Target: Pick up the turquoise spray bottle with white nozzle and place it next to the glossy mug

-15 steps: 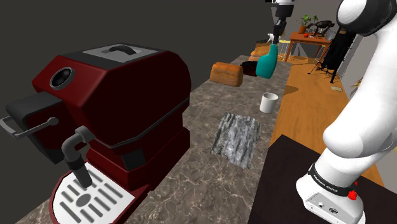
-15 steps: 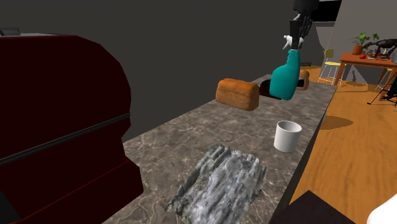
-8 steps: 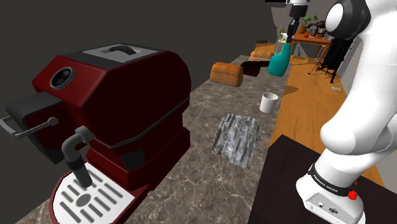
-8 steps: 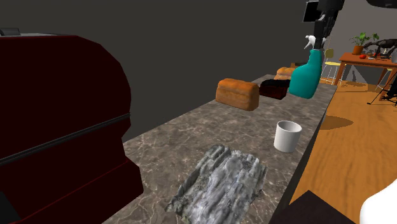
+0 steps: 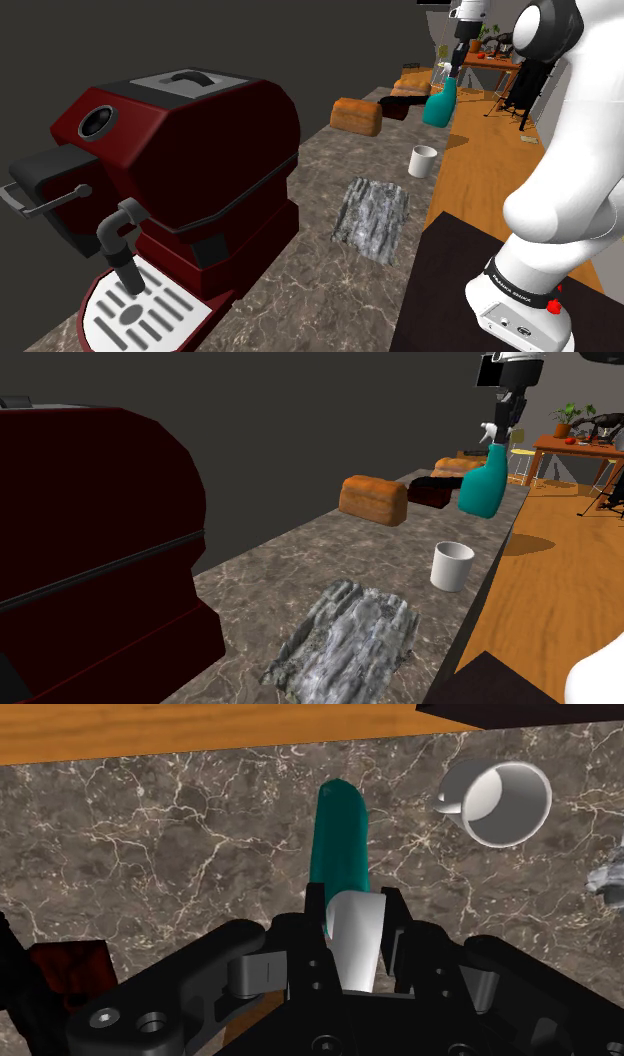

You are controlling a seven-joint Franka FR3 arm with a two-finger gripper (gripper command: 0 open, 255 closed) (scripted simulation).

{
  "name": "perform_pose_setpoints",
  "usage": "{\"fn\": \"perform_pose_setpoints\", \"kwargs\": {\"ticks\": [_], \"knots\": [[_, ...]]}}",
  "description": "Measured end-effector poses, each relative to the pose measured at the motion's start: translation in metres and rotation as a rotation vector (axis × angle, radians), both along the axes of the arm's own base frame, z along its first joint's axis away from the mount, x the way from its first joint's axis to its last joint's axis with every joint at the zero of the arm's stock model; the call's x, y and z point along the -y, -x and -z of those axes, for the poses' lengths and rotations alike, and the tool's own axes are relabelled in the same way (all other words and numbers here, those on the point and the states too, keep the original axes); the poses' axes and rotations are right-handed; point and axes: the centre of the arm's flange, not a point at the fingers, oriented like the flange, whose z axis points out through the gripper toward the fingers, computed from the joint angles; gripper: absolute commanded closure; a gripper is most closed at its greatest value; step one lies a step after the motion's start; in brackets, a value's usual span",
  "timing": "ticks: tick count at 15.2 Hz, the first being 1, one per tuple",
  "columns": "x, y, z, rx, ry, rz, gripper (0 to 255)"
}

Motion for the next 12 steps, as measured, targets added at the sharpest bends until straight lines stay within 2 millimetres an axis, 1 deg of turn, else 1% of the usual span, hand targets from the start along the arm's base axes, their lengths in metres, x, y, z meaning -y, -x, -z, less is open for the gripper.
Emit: {"fn": "perform_pose_setpoints", "kwargs": {"ticks": [12], "knots": [[0.002, -0.001, 0.062, 0.000, 0.000, 0.000, 255]]}}
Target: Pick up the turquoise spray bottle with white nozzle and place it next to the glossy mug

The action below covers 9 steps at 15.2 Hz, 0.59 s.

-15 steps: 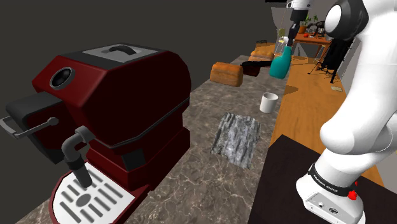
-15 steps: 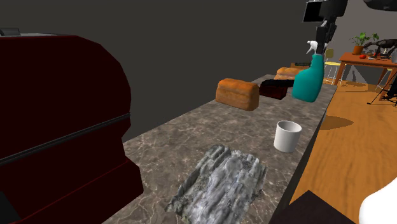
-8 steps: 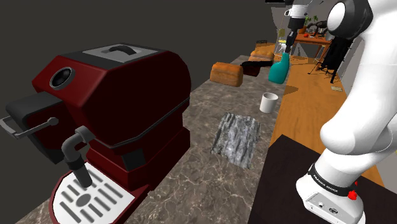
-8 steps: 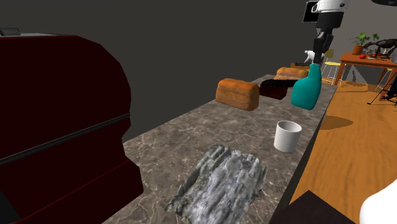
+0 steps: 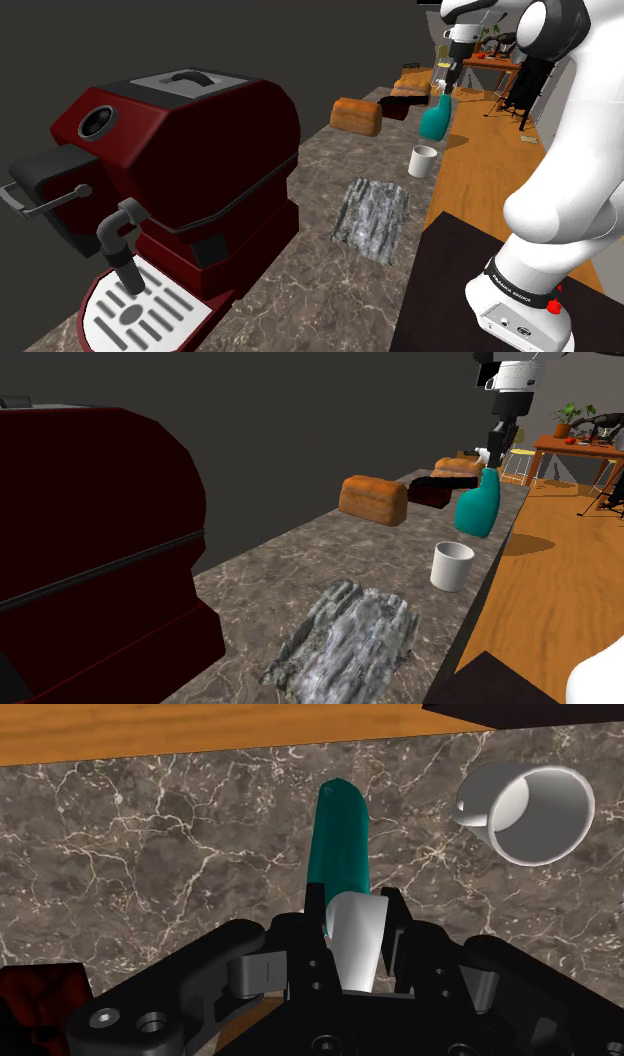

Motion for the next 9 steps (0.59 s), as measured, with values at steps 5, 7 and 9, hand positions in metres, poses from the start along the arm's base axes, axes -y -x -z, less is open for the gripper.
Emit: {"fn": "perform_pose_setpoints", "kwargs": {"ticks": [5, 7, 9], "knots": [[0.000, 0.000, 0.028, 0.000, 0.000, 0.000, 255], [-0.001, 0.000, 0.037, 0.000, 0.000, 0.000, 255], [-0.002, 0.000, 0.048, 0.000, 0.000, 0.000, 255]]}}
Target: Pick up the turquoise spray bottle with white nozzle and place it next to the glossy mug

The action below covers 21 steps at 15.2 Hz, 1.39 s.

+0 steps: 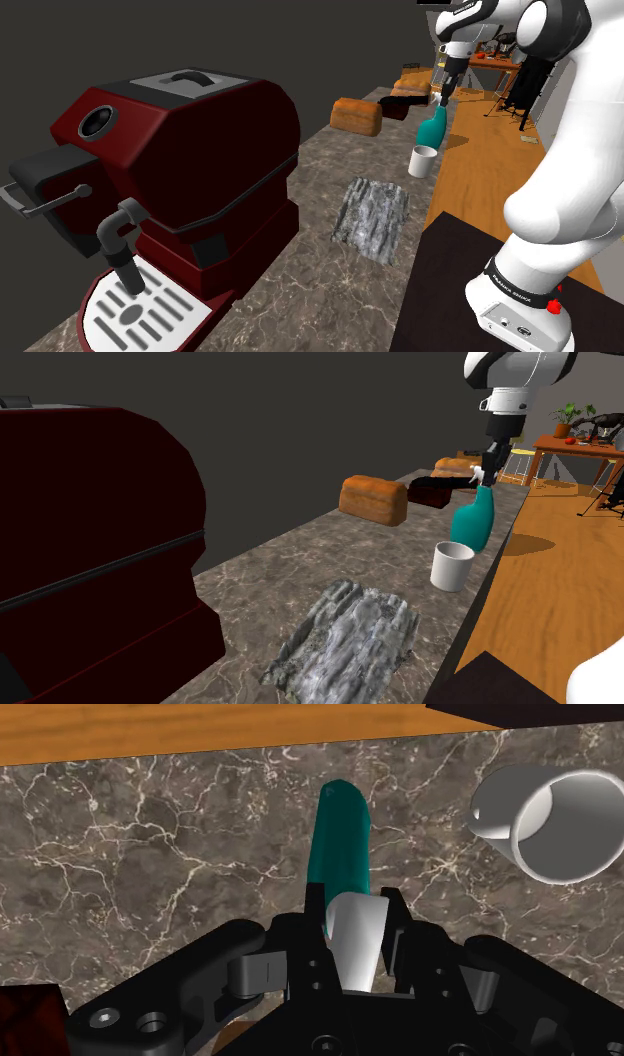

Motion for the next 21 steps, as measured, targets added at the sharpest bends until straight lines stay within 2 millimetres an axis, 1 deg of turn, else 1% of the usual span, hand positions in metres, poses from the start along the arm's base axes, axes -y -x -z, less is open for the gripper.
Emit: {"fn": "perform_pose_setpoints", "kwargs": {"ticks": [3, 9, 10, 16, 17, 18, 20, 21], "knots": [[0.001, 0.001, 0.016, 0.000, 0.000, 0.000, 255], [0.001, 0.001, 0.020, 0.000, 0.000, 0.000, 255], [0.001, 0.001, 0.020, 0.000, 0.000, 0.000, 0], [0.001, 0.001, 0.020, 0.001, 0.000, 0.000, 0], [0.002, 0.001, 0.014, 0.001, 0.001, 0.000, 0], [0.001, -0.003, 0.004, 0.001, 0.001, 0.000, 0], [0.002, -0.002, -0.019, 0.002, 0.001, 0.000, 0], [0.002, 0.000, -0.025, 0.002, 0.001, 0.000, 0]]}}
